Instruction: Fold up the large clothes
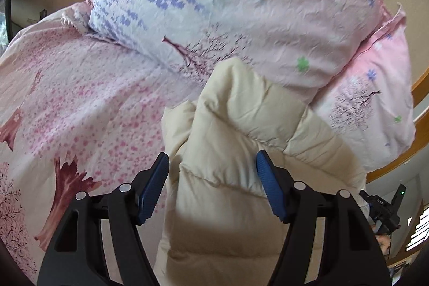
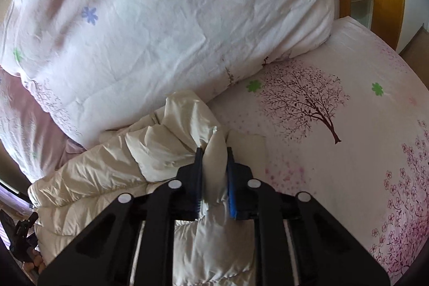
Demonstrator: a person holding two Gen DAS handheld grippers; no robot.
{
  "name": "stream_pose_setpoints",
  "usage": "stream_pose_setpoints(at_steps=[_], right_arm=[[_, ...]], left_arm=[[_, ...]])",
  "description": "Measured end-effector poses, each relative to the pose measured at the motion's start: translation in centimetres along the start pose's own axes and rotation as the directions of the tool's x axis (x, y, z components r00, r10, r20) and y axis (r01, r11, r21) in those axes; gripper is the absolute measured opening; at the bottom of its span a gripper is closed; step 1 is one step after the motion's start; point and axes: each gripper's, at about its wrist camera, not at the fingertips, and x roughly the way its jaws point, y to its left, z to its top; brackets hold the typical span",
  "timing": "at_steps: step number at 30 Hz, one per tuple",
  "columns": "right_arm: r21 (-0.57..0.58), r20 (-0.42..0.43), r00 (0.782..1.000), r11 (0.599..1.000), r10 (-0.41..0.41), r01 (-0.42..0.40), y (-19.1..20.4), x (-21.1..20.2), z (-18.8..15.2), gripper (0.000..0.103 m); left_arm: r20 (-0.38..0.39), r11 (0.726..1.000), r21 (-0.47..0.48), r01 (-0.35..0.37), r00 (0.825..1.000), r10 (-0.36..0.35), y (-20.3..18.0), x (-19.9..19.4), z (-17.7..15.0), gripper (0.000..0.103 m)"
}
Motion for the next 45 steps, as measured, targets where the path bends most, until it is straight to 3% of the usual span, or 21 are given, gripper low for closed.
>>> stream_pose_setpoints(at_steps=[3, 7, 11, 16, 27, 32, 36, 40, 43, 45], right_arm=[[0.000, -0.007, 1.000, 1.000, -0.023, 0.023, -0.1, 0.5, -0.4, 0.013], [0.001, -0.003, 1.000, 1.000, -0.029, 0.029, -0.4, 0.7, -0.9, 0.013], [0.010, 0.042, 0.999, 1.000, -0.018, 0.018, -0.3, -0.3, -1.2, 0.010], [-0.008, 0.116, 0.993, 0.999, -0.032, 0.033, 0.2, -2.0, -1.4, 0.010], [-0.009, 0.034, 0.989, 0.990, -0.144, 0.144, 0.3, 1.0, -1.9, 0.012], [-0.028, 0.026, 0.982, 0.981, -0.189, 0.190, 0.7, 1.8, -2.2, 0.017], [-0.007, 0.078, 0.985, 0.988, -0.151, 0.152, 0.2, -1.4, -3.0, 0.033], [-0.064, 0.160, 0.986, 0.997, -0.038, 0.048, 0.5, -6.7, -5.3, 0.033], [-0.137, 0.145, 0.989, 0.991, 0.019, 0.001, 1.6, -8.2, -6.8, 0.033], [-0.165, 0.109, 0.994, 0.986, 0.022, -0.004, 2.3, -7.6, -7.4, 0.033]], left_arm=[[-0.026, 1.000, -0.030, 0.000, 1.000, -0.001, 0.5, 0.7, 0.0, 0.065], [-0.032, 0.991, -0.102, 0.085, 0.996, -0.088, 1.5, 0.9, 0.0, 0.050], [0.002, 0.981, -0.123, 0.152, 0.988, -0.153, 2.0, 0.3, 0.1, 0.027], [0.045, 0.984, -0.099, 0.147, 0.989, -0.143, 1.9, -0.8, 0.3, 0.017], [0.035, 0.995, -0.091, 0.032, 0.999, -0.029, 1.2, 1.7, -0.2, 0.017], [0.045, 0.994, -0.106, 0.024, 0.999, -0.020, 1.1, 2.3, -0.6, 0.027], [0.064, 0.990, -0.123, 0.070, 0.996, -0.062, 1.9, -0.2, -1.0, 0.028], [0.154, 0.997, -0.021, 0.071, 0.986, -0.067, 0.9, -4.4, -2.5, 0.028], [0.180, 0.995, 0.070, 0.067, 0.981, -0.079, -1.1, -5.9, -4.0, 0.035], [0.151, 0.994, 0.086, 0.064, 0.986, -0.077, -1.8, -5.4, -4.1, 0.039]])
